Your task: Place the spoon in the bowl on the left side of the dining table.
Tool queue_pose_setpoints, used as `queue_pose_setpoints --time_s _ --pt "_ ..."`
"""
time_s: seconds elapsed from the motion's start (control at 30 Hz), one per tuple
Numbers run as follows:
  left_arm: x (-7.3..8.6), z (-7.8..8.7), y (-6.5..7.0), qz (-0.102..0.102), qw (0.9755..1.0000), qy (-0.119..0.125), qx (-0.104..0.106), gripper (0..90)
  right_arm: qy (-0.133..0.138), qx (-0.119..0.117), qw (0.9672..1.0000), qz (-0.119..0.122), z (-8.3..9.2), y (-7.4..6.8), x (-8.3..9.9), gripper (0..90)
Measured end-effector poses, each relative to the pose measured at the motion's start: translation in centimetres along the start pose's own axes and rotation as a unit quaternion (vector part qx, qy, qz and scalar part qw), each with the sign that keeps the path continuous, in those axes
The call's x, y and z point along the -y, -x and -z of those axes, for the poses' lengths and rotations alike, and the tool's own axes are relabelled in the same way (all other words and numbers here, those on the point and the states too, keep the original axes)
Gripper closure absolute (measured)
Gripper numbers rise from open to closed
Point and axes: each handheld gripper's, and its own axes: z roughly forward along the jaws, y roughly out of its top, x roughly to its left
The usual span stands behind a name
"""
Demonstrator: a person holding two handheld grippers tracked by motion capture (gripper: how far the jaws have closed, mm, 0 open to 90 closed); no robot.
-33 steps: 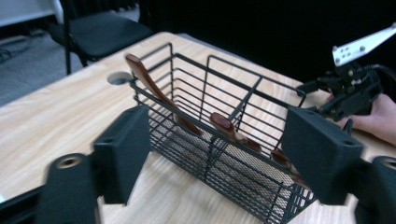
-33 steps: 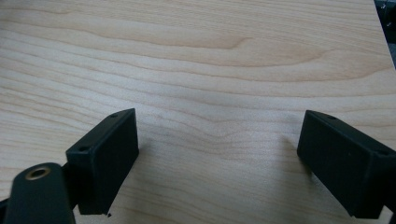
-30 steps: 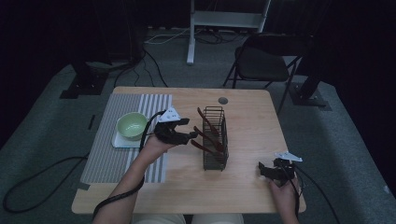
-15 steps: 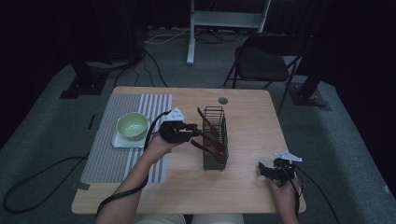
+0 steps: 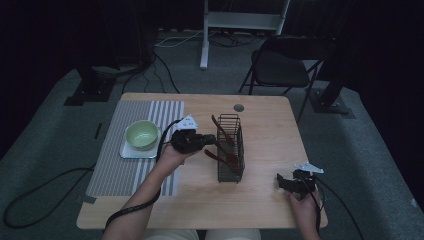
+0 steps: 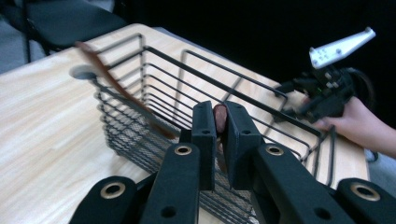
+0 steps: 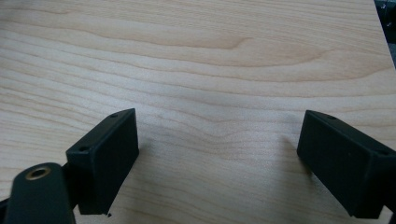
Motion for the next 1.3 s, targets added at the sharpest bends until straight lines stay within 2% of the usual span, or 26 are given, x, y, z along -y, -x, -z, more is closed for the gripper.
queue_pose_setpoints --time_s 0.33,0.37,0.4,0.47,0.5,0.53,0.57,0.83,0.87,0.97,1.07,1.1,1.13,1.2,1.3 --pt "-0.5 0.1 0.6 -0.007 0.9999 0.013 -0.004 84.0 0.0 0.0 1.0 0.0 0.0 0.0 0.0 11.9" --pt "-0.7 0.1 0.6 -0.008 0.9999 0.014 0.001 84.0 0.0 0.0 1.0 0.0 0.0 0.0 0.0 11.9" --pt "-0.8 0.3 0.7 -0.011 0.9998 0.018 -0.006 84.0 0.0 0.0 1.0 0.0 0.0 0.0 0.0 11.9" --pt "-1.0 0.5 0.8 -0.013 0.9997 0.019 -0.005 84.0 0.0 0.0 1.0 0.0 0.0 0.0 0.0 11.9" --pt "-1.1 0.6 0.9 -0.016 0.9996 0.02 -0.014 84.0 0.0 0.0 1.0 0.0 0.0 0.0 0.0 11.9" --pt "-1.2 0.7 0.9 -0.016 0.9996 0.02 -0.009 84.0 0.0 0.0 1.0 0.0 0.0 0.0 0.0 11.9" --pt "-1.3 0.9 1.0 -0.019 0.9994 0.024 -0.017 84.0 0.0 0.0 1.0 0.0 0.0 0.0 0.0 11.9" --pt "-1.9 2.3 0.9 -0.017 0.9984 0.045 -0.03 84.0 0.0 0.0 1.0 0.0 0.0 0.0 0.0 11.9" --pt "-1.9 2.4 0.9 -0.016 0.9985 0.046 -0.024 84.0 0.0 0.0 1.0 0.0 0.0 0.0 0.0 11.9" --pt "-2.1 2.7 0.9 -0.017 0.9983 0.052 -0.022 84.0 0.0 0.0 1.0 -0.001 0.0 0.0 0.0 11.9" --pt "-2.3 3.1 1.0 -0.019 0.9979 0.056 -0.026 84.0 0.0 0.0 1.0 0.0 0.0 0.0 0.0 11.9" --pt "-2.4 3.2 1.1 -0.021 0.9975 0.059 -0.033 84.0 0.0 0.0 1.0 0.0 0.0 0.0 0.0 11.9" --pt "-2.5 3.4 1.1 -0.021 0.9978 0.057 -0.027 84.0 0.0 0.0 1.0 0.0 0.0 0.0 0.0 11.9" --pt "-2.7 3.7 1.3 -0.025 0.9974 0.06 -0.032 84.0 0.0 0.0 1.0 0.0 0.0 0.0 0.0 11.9" --pt "-3.0 4.3 1.4 -0.024 0.9973 0.065 -0.025 84.0 0.0 0.0 1.0 0.0 0.0 0.0 0.0 11.9"
